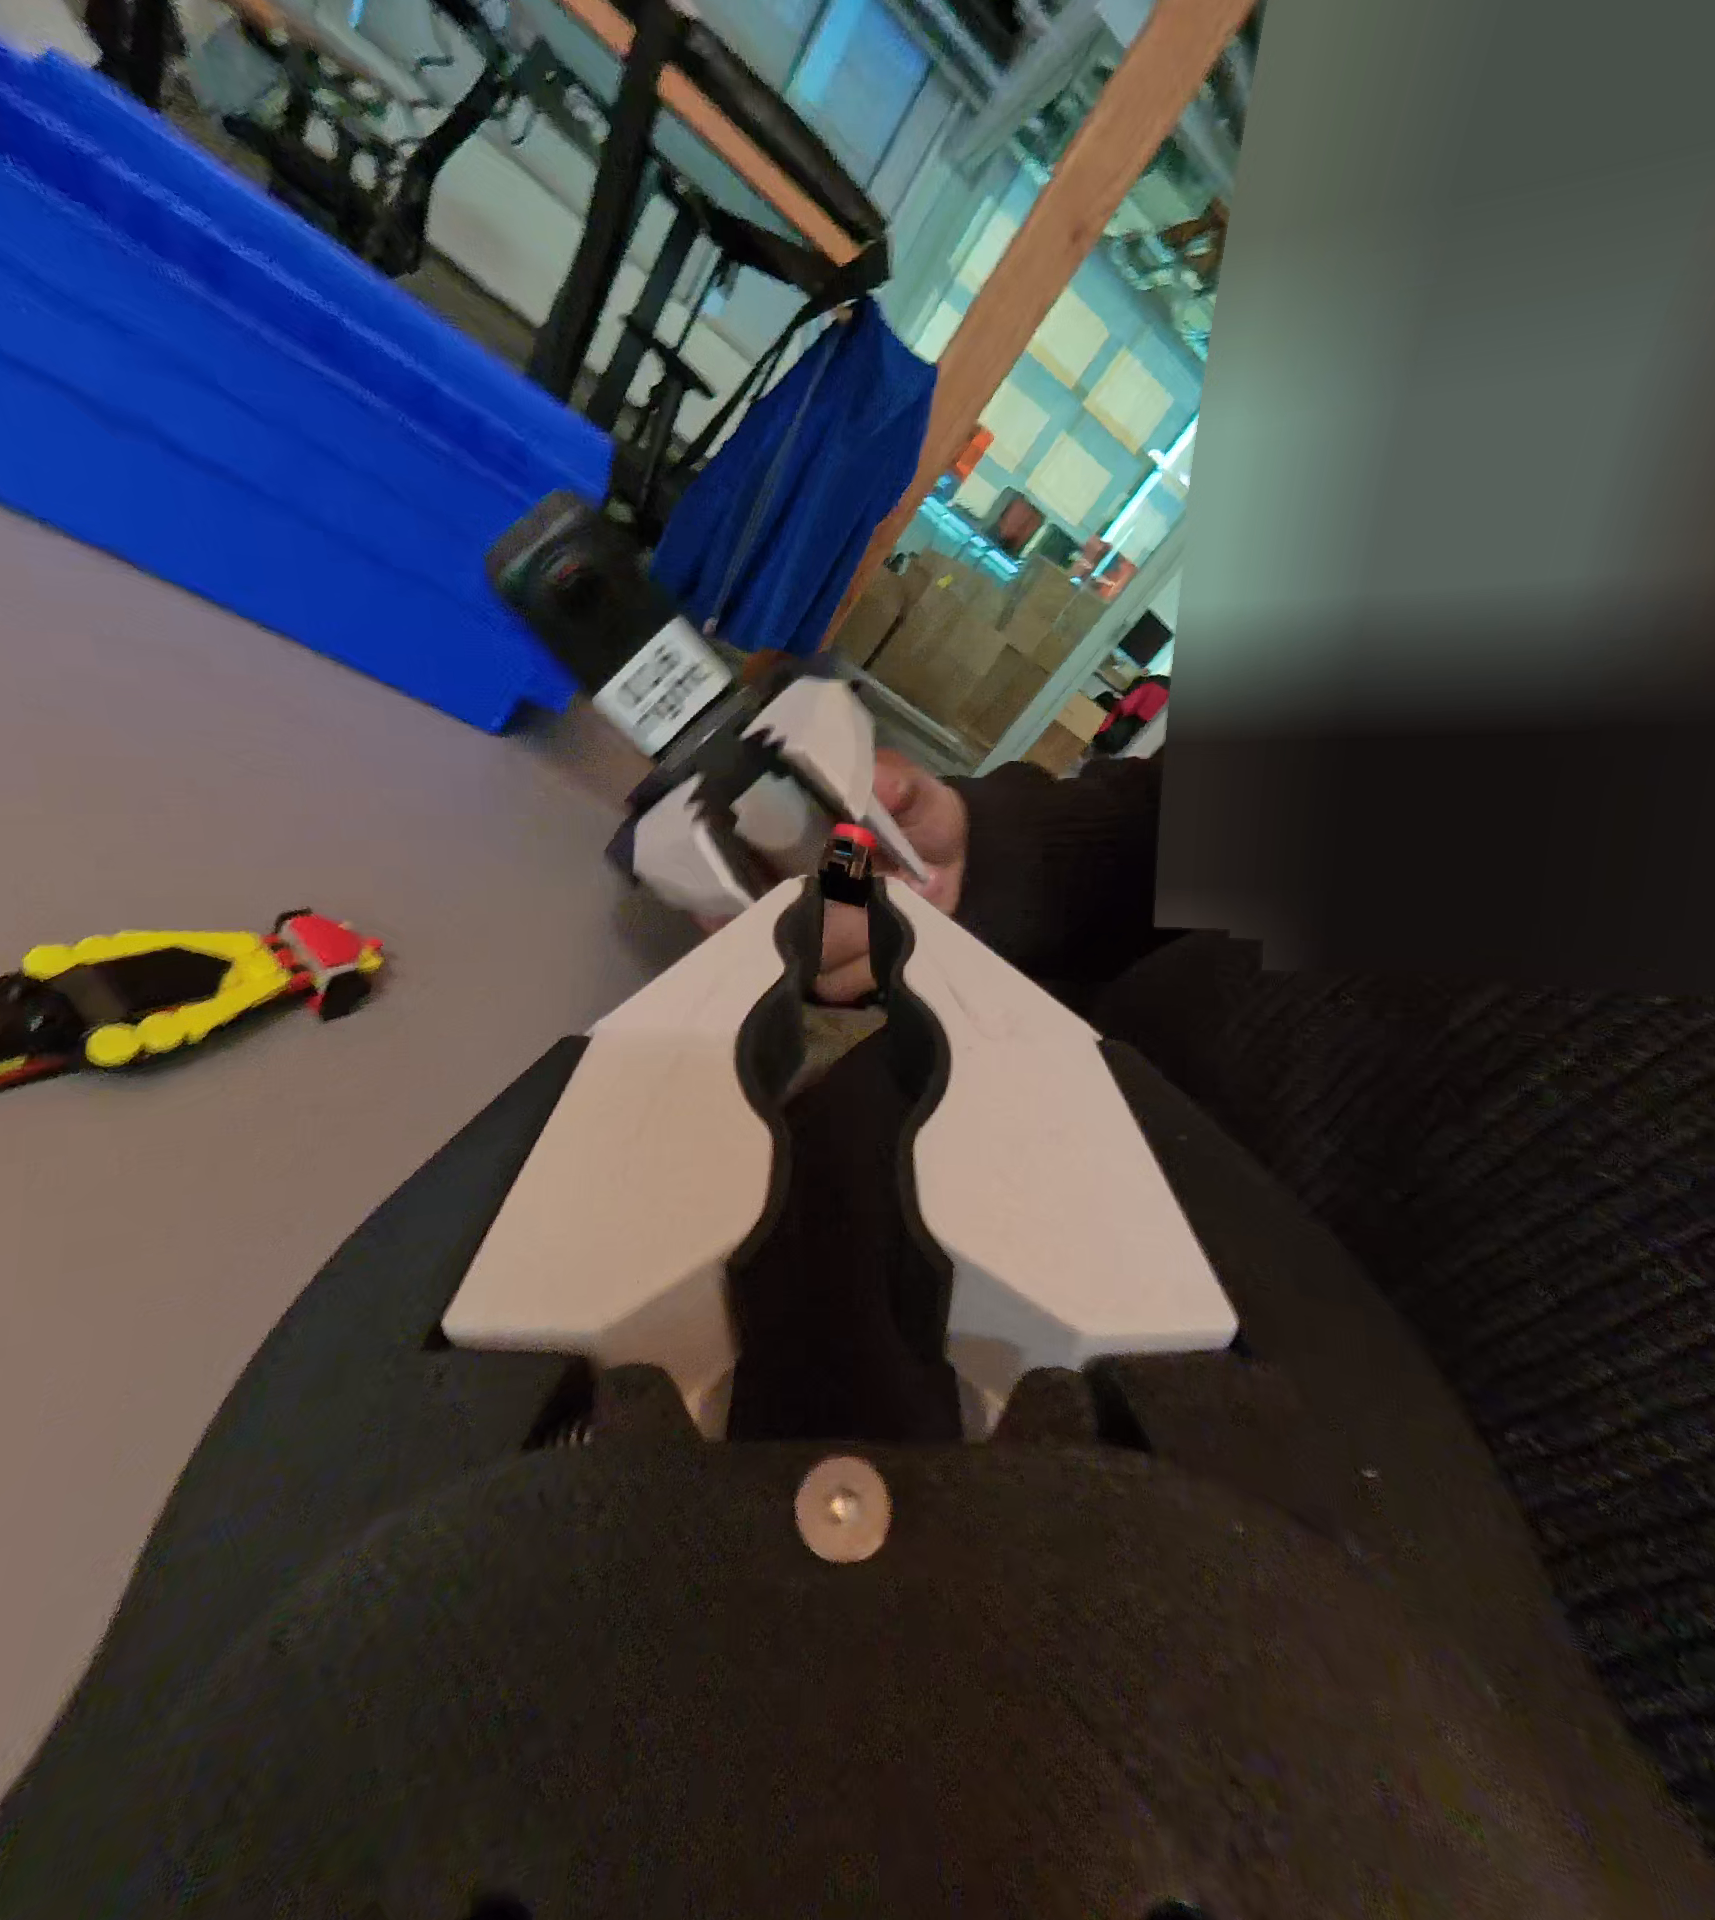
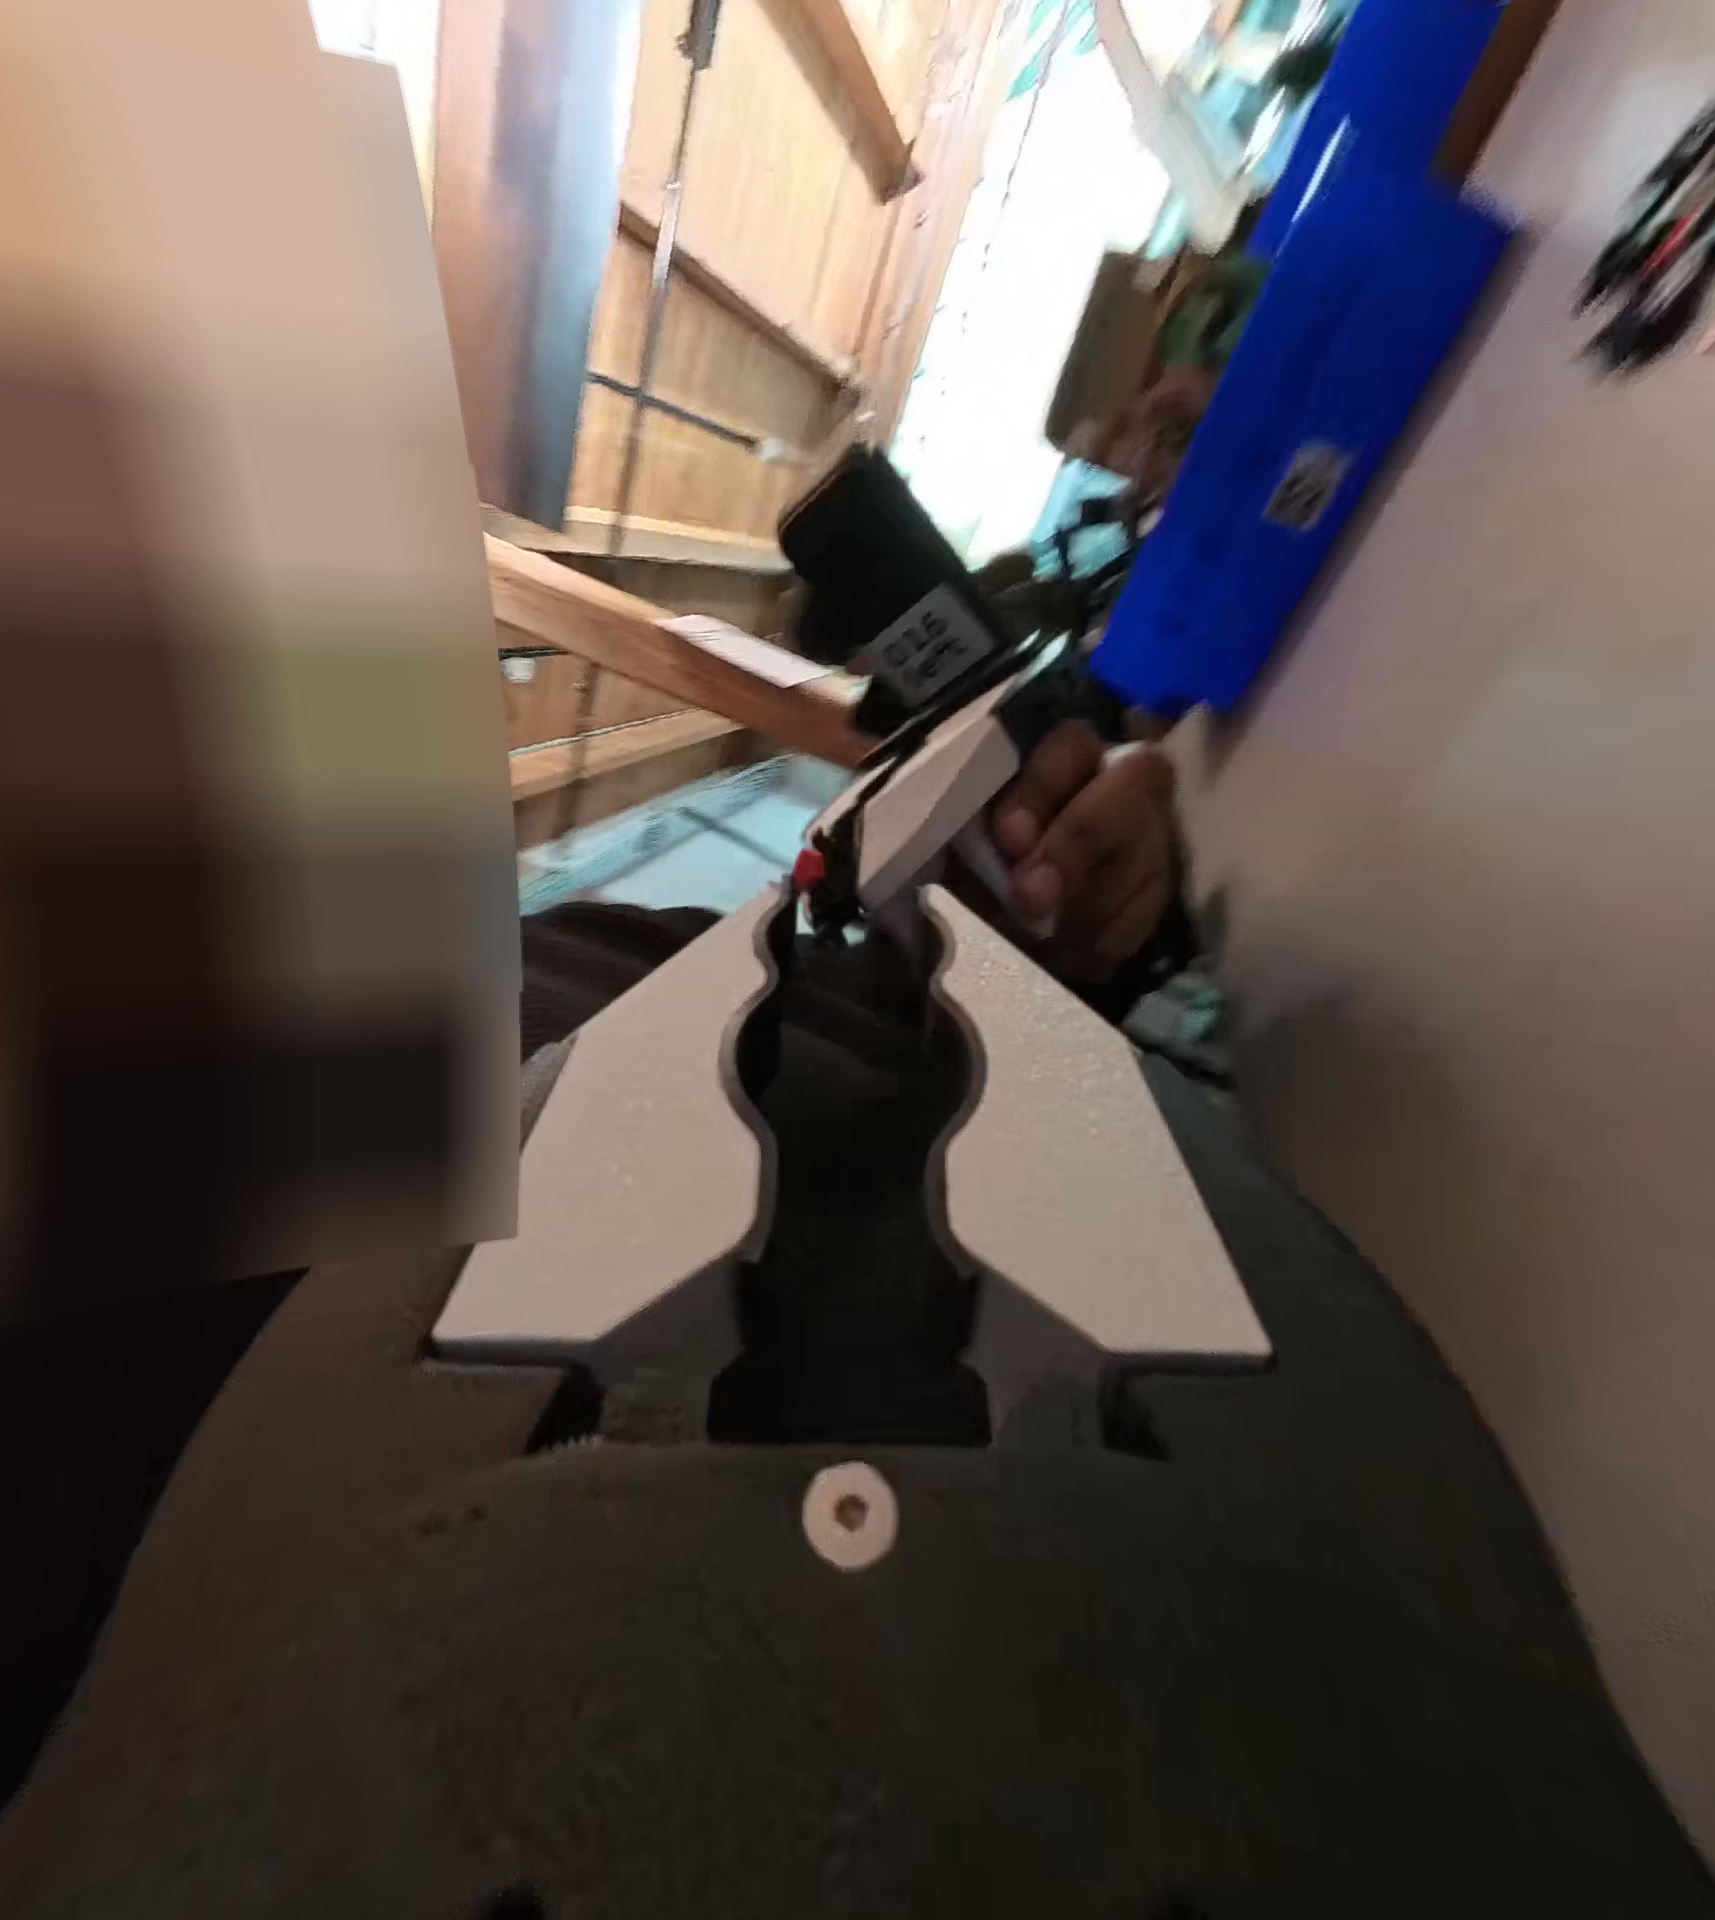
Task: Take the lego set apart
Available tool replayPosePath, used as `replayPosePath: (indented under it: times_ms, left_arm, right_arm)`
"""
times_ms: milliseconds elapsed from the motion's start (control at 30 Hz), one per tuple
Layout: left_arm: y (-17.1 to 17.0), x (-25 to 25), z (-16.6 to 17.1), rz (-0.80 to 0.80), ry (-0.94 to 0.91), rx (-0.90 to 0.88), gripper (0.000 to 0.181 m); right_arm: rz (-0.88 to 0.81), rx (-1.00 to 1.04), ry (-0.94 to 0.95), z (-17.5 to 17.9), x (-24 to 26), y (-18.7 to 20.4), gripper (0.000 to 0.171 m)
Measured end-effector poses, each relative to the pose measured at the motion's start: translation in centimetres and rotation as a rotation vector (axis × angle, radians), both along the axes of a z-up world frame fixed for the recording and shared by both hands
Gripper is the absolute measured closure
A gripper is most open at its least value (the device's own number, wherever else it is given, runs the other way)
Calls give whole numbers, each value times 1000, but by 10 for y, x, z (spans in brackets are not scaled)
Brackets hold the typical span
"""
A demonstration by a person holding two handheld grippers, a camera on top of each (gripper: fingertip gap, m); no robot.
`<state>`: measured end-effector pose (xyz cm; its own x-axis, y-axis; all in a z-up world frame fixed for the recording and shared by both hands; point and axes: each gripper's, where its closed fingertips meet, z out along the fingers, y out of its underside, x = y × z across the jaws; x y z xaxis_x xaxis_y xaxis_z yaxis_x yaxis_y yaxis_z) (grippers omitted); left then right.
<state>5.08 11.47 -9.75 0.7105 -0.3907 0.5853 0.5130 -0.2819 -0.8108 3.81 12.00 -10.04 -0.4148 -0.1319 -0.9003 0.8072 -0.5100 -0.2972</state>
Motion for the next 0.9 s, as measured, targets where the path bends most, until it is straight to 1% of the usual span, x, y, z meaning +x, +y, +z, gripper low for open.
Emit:
replayPosePath:
  times_ms: [33, 100, 167, 233, 267, 367, 500, 633, 700, 767, 800, 833, 900]
  left_arm:
    - [1, -2, -5, 9, -2, -29, 176]
    - [3, -5, -13, 20, -18, -78, 176]
    - [4, -7, -15, 27, -39, -97, 176]
    - [5, -8, -16, 32, -54, -102, 176]
    - [5, -8, -16, 32, -56, -102, 176]
    - [7, -7, -15, 39, -67, -98, 176]
    - [10, -2, -16, 43, -82, -110, 176]
    - [13, -2, -16, 62, -135, -112, 176]
    - [14, -3, -13, 65, -154, -104, 176]
    - [14, -4, -15, 69, -150, -109, 176]
    - [14, -4, -14, 69, -150, -107, 176]
    - [14, -4, -14, 71, -151, -109, 176]
    - [14, -5, -15, 78, -149, -109, 176]
  right_arm:
    - [-58, 81, 45, -1, -4, 5, 150]
    - [-132, 270, 147, -4, -7, 8, 145]
    - [-171, 446, 259, -6, -6, 4, 145]
    - [-175, 569, 337, -9, -3, -4, 147]
    - [-179, 597, 348, -11, -2, -7, 147]
    - [-211, 545, 334, -5, -5, -6, 151]
    - [-235, 479, 314, 0, -7, -1, 167]
    - [-251, 501, 325, 0, -8, 3, 167]
    - [-265, 501, 324, 1, -9, 6, 160]
    - [-243, 516, 324, -2, -8, 3, 158]
    - [-235, 526, 324, -4, -7, 1, 159]
    - [-231, 532, 328, -4, -7, -1, 164]
    - [-239, 539, 329, -4, -8, 0, 165]
